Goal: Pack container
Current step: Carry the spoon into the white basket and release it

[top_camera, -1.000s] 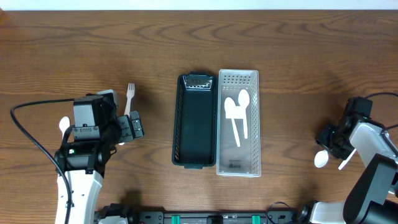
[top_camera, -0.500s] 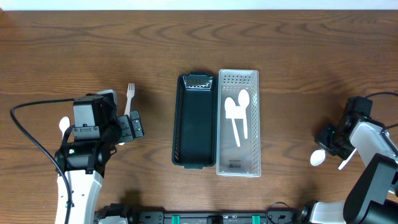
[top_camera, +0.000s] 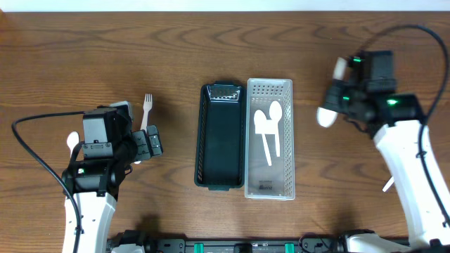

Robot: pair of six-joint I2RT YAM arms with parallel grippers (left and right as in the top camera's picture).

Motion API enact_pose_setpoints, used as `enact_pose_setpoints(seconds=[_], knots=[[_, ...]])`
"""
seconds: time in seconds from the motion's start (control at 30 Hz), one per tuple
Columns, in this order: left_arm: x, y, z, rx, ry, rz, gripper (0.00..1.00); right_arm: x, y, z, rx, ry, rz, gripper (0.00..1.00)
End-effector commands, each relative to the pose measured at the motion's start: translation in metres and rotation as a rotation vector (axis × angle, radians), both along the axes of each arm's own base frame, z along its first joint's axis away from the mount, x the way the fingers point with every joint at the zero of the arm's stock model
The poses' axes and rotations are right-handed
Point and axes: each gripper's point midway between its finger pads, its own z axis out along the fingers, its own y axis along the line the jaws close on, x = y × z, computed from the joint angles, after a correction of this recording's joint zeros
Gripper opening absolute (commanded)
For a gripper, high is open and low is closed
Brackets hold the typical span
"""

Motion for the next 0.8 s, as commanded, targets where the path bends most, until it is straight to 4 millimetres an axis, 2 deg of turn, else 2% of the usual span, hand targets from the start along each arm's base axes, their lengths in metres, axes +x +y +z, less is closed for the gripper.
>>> enact_pose_setpoints(seconds=[0.0,0.13,0.23,0.33,0.43,0.53,0.6,0.63,0.7,0.77], knots=[[0.004,0.0,0.008,-0.01,-0.018,0.004,0.98,-0.007,0.048,-0.013,0.031,0.042,0.09,0.01],[0.004,0.0,0.008,-0.01,-0.018,0.004,0.98,-0.013,0.089,-0.049,0.022,0.138,0.162,0.01],[0.004,0.0,0.008,-0.01,-0.018,0.004,0.98,-0.016,0.106,-0.083,-0.006,0.217,0.202,0.01],[0.004,0.0,0.008,-0.01,-0.018,0.004,0.98,-0.019,0.116,-0.114,-0.03,0.289,0.214,0.01],[0.004,0.0,0.008,-0.01,-0.018,0.004,0.98,-0.02,0.117,-0.13,-0.042,0.327,0.205,0.02],[0.004,0.0,0.008,-0.01,-0.018,0.004,0.98,-0.018,0.114,-0.132,-0.055,0.324,0.201,0.13],[0.004,0.0,0.008,-0.01,-0.018,0.004,0.98,-0.015,0.113,-0.128,-0.06,0.305,0.199,0.33],[0.004,0.0,0.008,-0.01,-0.018,0.004,0.98,-0.013,0.113,-0.125,-0.06,0.296,0.197,0.37],[0.004,0.0,0.008,-0.01,-0.019,0.004,0.98,-0.008,0.113,-0.112,-0.057,0.27,0.206,0.4],[0.004,0.0,0.008,-0.01,-0.019,0.004,0.98,0.001,0.108,-0.088,-0.061,0.225,0.199,0.41]])
